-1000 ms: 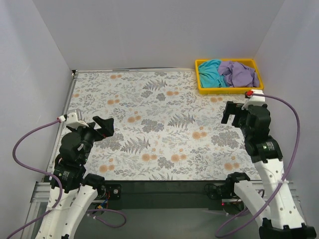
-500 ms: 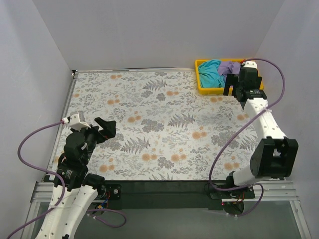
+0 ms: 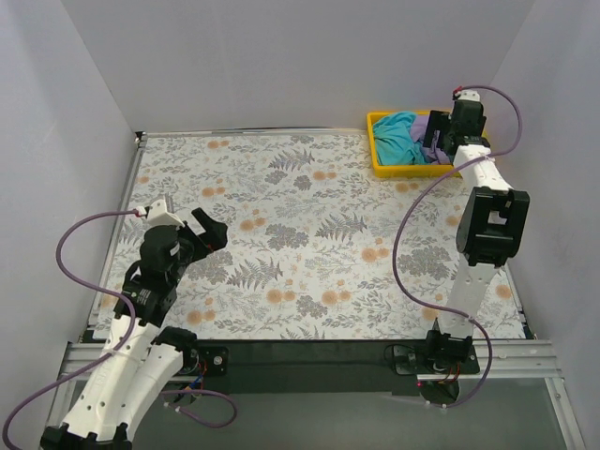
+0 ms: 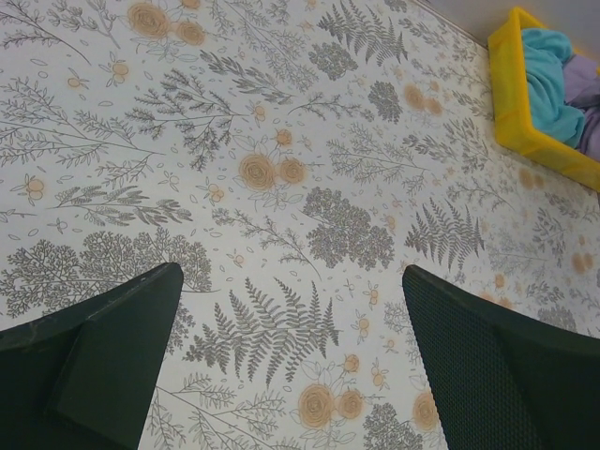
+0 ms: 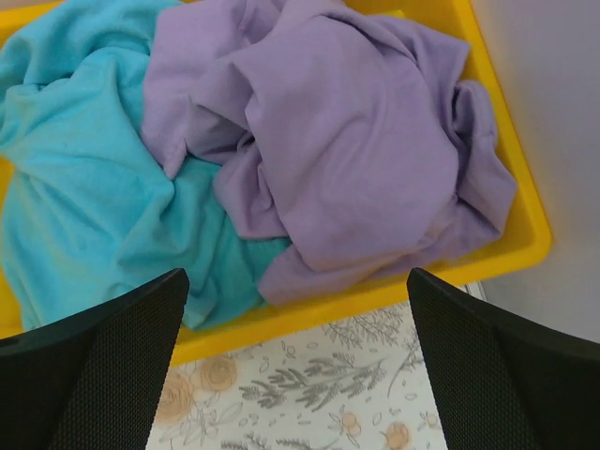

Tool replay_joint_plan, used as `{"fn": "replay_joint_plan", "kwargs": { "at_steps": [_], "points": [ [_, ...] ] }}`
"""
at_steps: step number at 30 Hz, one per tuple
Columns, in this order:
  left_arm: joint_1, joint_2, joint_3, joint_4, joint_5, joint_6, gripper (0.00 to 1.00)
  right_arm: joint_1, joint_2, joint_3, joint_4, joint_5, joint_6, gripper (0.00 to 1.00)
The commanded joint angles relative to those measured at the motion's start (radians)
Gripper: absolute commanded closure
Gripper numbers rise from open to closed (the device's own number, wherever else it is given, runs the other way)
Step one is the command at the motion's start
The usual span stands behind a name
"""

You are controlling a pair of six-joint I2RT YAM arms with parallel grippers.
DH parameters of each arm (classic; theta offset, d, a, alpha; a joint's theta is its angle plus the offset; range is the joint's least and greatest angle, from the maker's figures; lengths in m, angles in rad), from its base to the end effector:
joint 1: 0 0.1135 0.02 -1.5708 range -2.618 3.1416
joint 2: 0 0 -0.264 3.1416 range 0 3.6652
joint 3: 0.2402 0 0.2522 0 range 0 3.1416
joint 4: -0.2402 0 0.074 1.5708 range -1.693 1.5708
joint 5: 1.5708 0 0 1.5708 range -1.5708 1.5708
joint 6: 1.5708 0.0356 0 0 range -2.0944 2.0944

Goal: Fold and stack the t-shirts
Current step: Grab the tshirt from the pile

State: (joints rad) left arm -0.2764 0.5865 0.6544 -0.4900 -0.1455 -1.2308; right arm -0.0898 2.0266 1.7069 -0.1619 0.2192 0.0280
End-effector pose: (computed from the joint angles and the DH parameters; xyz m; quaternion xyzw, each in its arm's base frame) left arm 0.1362 -0.0333 0.2913 -0.4197 0.7256 -0.3263 0.4369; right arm 0.4813 -0.0511 0.2801 0.1066 0.8454 -0.1094 0.5118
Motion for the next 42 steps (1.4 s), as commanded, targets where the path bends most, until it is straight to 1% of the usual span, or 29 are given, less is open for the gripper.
{"fn": "replay_joint_plan", "kwargs": {
  "at_steps": [1,4,5,7,10,14,18,19,20,25,28,29,31,32,33,37,38,40,41,42],
  "points": [
    [0.006,0.038,0.042,0.047,-0.016,-0.013,0.02,-0.005,0.085,0.12,0.1,-0.038,-0.023,0.12],
    [0.006,0.071,0.042,0.057,-0.029,-0.032,0.02,-0.004,0.171,0.198,0.13,-0.064,-0.023,0.15],
    [0.006,0.079,0.04,0.062,-0.032,-0.038,0.02,-0.004,0.207,0.213,0.136,-0.07,-0.023,0.17],
    [0.006,0.098,0.037,0.065,-0.031,-0.061,0.02,-0.005,0.234,0.249,0.153,-0.08,-0.023,0.18],
    [0.006,0.128,0.033,0.074,-0.025,-0.081,0.02,-0.005,0.271,0.267,0.2,-0.063,-0.025,0.21],
    [0.006,0.145,0.033,0.076,-0.028,-0.096,0.02,-0.007,0.311,0.272,0.257,-0.026,-0.025,0.29],
    [0.006,0.138,0.034,0.07,-0.023,-0.104,0.02,-0.008,0.356,0.298,0.272,-0.001,-0.023,0.34],
    [0.006,0.133,0.034,0.067,-0.023,-0.107,0.03,-0.008,0.363,0.301,0.274,-0.001,-0.025,0.36],
    [0.006,0.131,0.031,0.065,-0.022,-0.111,0.03,-0.008,0.372,0.304,0.278,-0.001,-0.023,0.41],
    [0.006,0.127,0.036,0.059,-0.003,-0.108,0.05,-0.011,0.389,0.304,0.286,0.025,-0.057,0.51],
    [0.006,0.119,0.04,0.053,0.0,-0.096,0.08,-0.013,0.382,0.292,0.286,0.034,-0.065,0.65],
    [0.006,0.115,0.045,0.051,0.006,-0.092,0.08,-0.013,0.37,0.284,0.286,0.029,-0.068,0.76],
    [0.006,0.11,0.051,0.042,0.017,-0.07,0.11,-0.013,0.348,0.266,0.286,0.005,-0.076,0.85],
    [0.006,0.099,0.051,0.039,0.02,-0.065,0.13,-0.01,0.312,0.232,0.286,-0.001,-0.076,0.95],
    [0.006,0.093,0.053,0.031,0.018,-0.062,0.14,-0.008,0.288,0.212,0.286,-0.007,-0.076,0.98],
    [0.008,0.062,0.05,0.028,0.009,-0.044,0.14,0.013,0.134,0.094,0.286,0.009,-0.117,0.99],
    [0.006,0.059,0.053,0.027,0.009,-0.035,0.14,0.027,0.065,0.074,0.286,0.017,-0.128,0.99],
    [0.006,0.056,0.056,0.025,0.015,-0.024,0.14,0.042,-0.009,0.004,0.286,0.04,-0.164,0.99],
    [0.006,0.055,0.059,0.024,0.015,-0.019,0.14,0.062,-0.085,-0.024,0.285,0.057,-0.175,0.99],
    [0.006,0.053,0.063,0.021,0.014,-0.012,0.14,0.073,-0.124,-0.065,0.283,0.072,-0.183,0.99]
  ]
}}
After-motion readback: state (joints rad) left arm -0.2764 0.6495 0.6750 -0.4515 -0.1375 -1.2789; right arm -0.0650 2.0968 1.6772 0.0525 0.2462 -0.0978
